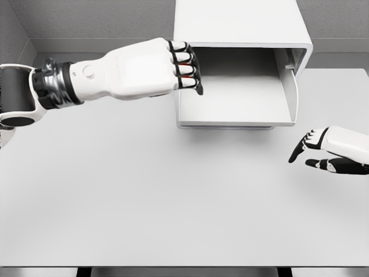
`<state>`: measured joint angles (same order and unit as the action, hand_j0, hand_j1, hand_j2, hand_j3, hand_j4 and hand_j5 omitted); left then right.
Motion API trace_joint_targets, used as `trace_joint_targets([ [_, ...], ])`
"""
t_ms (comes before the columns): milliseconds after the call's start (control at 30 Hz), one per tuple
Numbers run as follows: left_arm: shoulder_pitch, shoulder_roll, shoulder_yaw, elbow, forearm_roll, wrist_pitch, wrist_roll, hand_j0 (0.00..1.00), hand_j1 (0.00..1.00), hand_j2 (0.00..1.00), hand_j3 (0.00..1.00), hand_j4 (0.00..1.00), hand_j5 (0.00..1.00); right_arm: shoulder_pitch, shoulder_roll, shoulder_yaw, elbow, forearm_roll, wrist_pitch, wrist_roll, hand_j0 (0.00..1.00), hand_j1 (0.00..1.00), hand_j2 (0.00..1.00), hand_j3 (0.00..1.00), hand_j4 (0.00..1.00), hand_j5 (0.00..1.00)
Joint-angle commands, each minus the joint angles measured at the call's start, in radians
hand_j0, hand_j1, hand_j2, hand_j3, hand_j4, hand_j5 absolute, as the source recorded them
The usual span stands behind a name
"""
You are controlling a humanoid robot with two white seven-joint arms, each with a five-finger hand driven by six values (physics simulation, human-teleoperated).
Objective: Slide open multi-storey tabletop storage cabinets and put open load switch and slide close multi-storey tabletop storage cabinets
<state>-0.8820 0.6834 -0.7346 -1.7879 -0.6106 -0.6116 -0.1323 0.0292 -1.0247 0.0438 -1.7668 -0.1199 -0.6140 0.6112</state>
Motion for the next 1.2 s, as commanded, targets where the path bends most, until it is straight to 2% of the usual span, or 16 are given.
trace_joint_targets([
  [0, -0.002, -0.013, -0.009, 0.002, 0.002, 0.001, 0.000, 0.56, 0.56, 0.56, 0.56, 0.56, 0.56, 0.002, -0.002, -0.002, 0.000, -0.006, 0.003, 0.000, 0.56, 0.56, 0.56, 0.56, 0.56, 0.56],
  [400, -0.043, -0.070, -0.049, 0.013, 0.003, 0.001, -0.018, 0.56, 0.56, 0.56, 0.56, 0.56, 0.56, 0.002, -0.002, -0.002, 0.000, -0.006, 0.003, 0.000, 0.58, 0.58, 0.58, 0.58, 0.58, 0.58],
  [533, -0.063, -0.097, -0.060, 0.041, 0.003, 0.001, -0.030, 0.56, 0.56, 0.56, 0.56, 0.56, 0.56, 0.002, -0.002, -0.001, 0.000, -0.007, 0.003, 0.000, 0.58, 0.58, 0.58, 0.58, 0.58, 0.58],
  [1033, -0.083, -0.139, -0.062, 0.056, 0.003, 0.001, -0.043, 0.56, 0.56, 0.56, 0.56, 0.56, 0.56, 0.003, -0.002, 0.002, 0.000, -0.006, 0.003, 0.000, 0.58, 0.58, 0.58, 0.58, 0.58, 0.58],
  [1167, -0.101, -0.166, -0.077, 0.091, 0.003, 0.001, -0.059, 0.56, 0.56, 0.56, 0.56, 0.56, 0.56, 0.003, -0.002, 0.002, 0.000, -0.006, 0.003, 0.000, 0.58, 0.58, 0.58, 0.58, 0.58, 0.58],
])
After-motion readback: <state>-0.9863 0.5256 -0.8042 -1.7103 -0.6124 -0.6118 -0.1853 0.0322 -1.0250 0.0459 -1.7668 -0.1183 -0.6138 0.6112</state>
